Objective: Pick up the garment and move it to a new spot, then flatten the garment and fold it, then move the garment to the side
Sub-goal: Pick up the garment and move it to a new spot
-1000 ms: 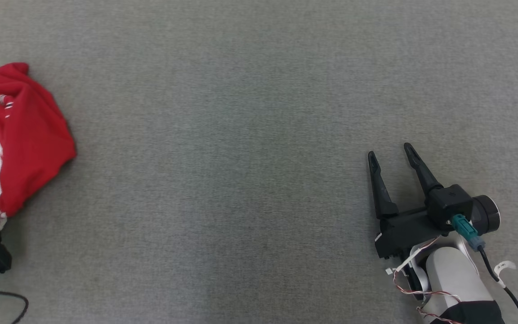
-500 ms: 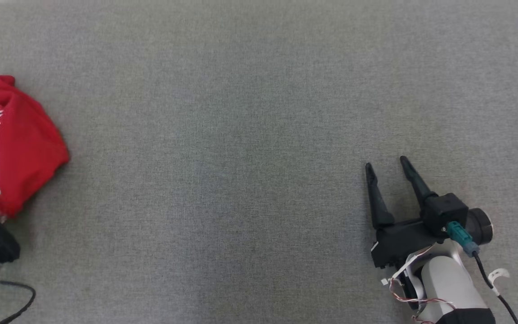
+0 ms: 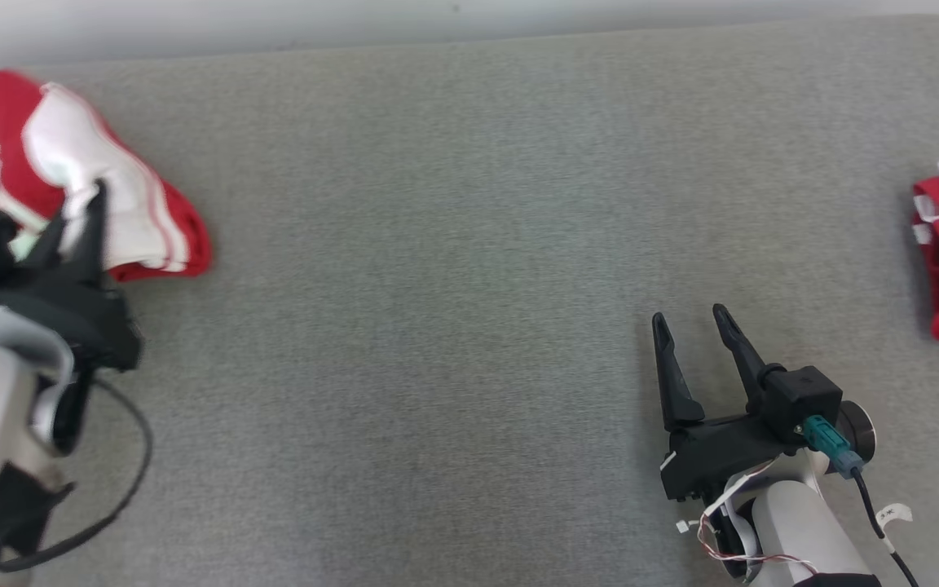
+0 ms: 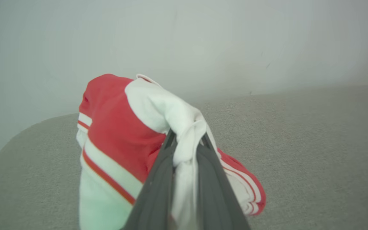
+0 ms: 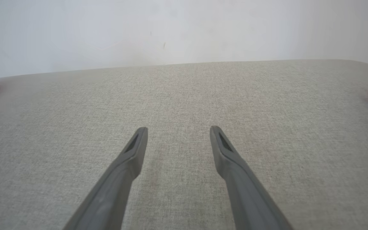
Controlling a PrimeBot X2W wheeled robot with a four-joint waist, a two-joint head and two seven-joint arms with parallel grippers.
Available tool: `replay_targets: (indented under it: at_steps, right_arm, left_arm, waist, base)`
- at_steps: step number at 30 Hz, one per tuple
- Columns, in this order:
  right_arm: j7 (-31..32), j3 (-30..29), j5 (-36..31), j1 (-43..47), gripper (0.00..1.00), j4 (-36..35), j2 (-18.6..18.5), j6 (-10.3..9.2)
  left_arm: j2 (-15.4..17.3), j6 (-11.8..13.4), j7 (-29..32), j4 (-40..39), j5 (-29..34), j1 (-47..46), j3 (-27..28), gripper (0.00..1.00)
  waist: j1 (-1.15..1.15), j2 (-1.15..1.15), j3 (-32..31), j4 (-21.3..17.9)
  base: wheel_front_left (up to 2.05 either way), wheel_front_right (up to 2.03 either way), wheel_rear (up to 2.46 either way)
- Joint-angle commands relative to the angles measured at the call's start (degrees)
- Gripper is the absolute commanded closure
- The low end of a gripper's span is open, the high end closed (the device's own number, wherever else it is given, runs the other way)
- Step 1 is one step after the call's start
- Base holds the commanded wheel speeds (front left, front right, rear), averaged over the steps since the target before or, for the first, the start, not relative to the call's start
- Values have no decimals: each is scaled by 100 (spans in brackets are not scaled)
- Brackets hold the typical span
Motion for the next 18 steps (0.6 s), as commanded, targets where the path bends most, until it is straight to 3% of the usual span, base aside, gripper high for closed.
replay_targets:
  at_steps: [1,13,18]
  right_arm:
    - [2,0,38,87,0,-2,22,-14]
    - [2,32,273,187,0,5,30,-14]
    - [2,46,341,164,0,2,31,-14]
  left_arm:
    - [-101,10,-62,-143,-41,-118,-92,100]
    - [-1458,11,-424,-971,-329,164,-796,100]
    - [-1798,11,-451,-907,-191,324,-1077,100]
  waist:
    - [0,-1,-108,-232]
    - [0,-1,-255,-1042]
    - [0,-1,-279,-1231]
  base:
    - [0,0,0]
    - [0,0,0]
    - [0,0,0]
